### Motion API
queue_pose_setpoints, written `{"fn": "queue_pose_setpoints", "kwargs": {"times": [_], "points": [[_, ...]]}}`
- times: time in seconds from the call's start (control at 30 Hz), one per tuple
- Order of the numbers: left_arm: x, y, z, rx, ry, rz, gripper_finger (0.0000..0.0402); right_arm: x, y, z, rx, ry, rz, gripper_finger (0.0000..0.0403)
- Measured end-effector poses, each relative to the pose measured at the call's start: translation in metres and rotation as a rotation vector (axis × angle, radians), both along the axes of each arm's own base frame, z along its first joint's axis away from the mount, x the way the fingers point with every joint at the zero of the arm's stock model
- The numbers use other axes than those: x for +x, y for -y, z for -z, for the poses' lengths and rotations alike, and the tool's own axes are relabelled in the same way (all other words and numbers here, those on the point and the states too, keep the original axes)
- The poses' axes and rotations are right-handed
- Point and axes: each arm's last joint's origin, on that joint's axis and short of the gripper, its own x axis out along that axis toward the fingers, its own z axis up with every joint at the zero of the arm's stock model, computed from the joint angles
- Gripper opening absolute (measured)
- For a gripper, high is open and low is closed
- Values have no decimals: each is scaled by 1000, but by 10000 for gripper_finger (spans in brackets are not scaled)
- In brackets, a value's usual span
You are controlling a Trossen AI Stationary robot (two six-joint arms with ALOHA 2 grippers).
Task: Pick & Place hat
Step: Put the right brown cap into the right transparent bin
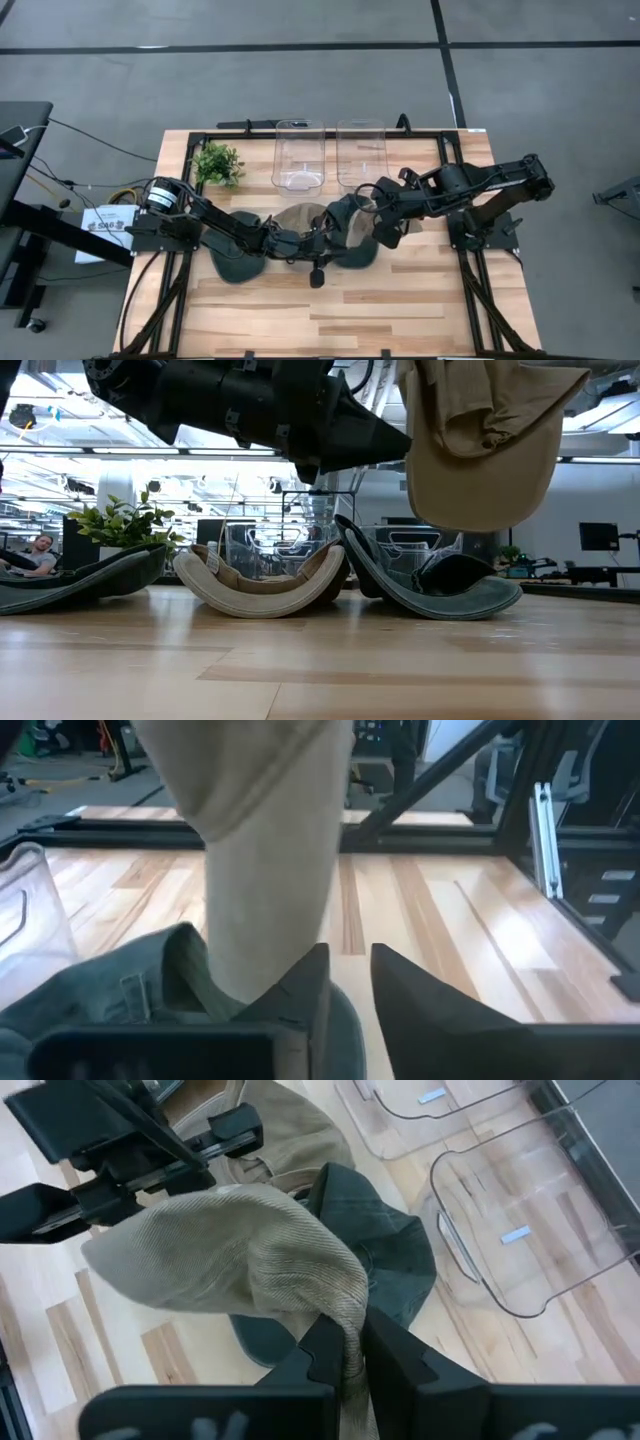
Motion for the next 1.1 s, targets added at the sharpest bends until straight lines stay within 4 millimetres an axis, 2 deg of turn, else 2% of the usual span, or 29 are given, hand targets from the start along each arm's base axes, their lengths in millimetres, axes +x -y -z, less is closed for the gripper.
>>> {"fn": "queue_pose_setpoints", "kwargs": {"times": [0.27,1.1], "points": [[0,-4,0,18,4,-91,109,1,0,0,-8,13,6,17],[-1,-7,6,46,-49,-193,106,-3,-8,0,30,0,-3,24]]}}
